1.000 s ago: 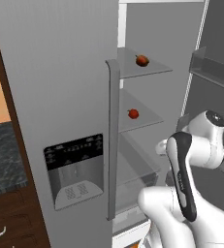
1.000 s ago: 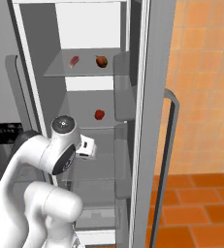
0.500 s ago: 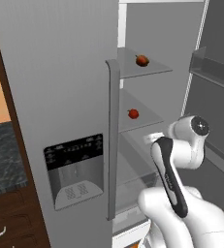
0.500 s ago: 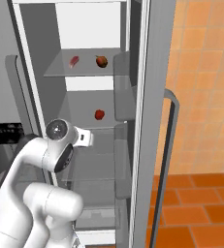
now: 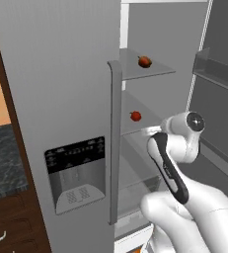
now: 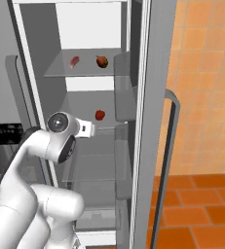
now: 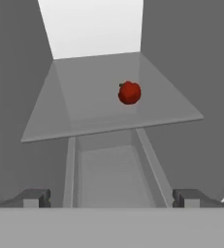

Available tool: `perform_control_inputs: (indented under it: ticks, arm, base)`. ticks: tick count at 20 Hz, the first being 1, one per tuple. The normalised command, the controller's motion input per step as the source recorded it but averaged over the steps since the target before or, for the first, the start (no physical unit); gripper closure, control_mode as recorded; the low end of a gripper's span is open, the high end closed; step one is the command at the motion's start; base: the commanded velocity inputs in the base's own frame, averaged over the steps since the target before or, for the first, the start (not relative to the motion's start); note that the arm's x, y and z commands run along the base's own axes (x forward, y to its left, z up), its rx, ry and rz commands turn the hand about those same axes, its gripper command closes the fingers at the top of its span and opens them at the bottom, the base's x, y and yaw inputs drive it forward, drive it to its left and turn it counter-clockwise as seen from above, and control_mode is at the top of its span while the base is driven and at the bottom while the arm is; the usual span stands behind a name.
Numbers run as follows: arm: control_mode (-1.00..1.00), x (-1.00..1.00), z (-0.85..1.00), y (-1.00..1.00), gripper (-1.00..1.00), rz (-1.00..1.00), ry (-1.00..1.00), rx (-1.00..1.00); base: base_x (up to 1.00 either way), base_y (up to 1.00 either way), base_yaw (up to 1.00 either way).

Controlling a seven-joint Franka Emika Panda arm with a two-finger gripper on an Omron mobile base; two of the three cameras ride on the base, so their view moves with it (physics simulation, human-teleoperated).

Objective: Place one bell pepper and one steak in each tupperware on the nearby counter, to pack two identical lunches.

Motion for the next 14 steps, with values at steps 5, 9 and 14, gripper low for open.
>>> perform_control_inputs:
  ticks: [5, 9, 14]
  arm:
    - [-1.00, 0.42, 0.04, 0.00, -1.00, -0.02, 0.06, 0.00]
    - [-1.00, 0.42, 0.00, 0.00, -1.00, 0.00, 0.01, 0.00]
    - [-1.00, 0.50, -0.07, 0.00, -1.00, 0.00, 0.03, 0.00]
  base:
    - [0.00, 0.00, 0.00]
    - [0.00, 0.00, 0.00]
    - [0.00, 0.00, 0.00]
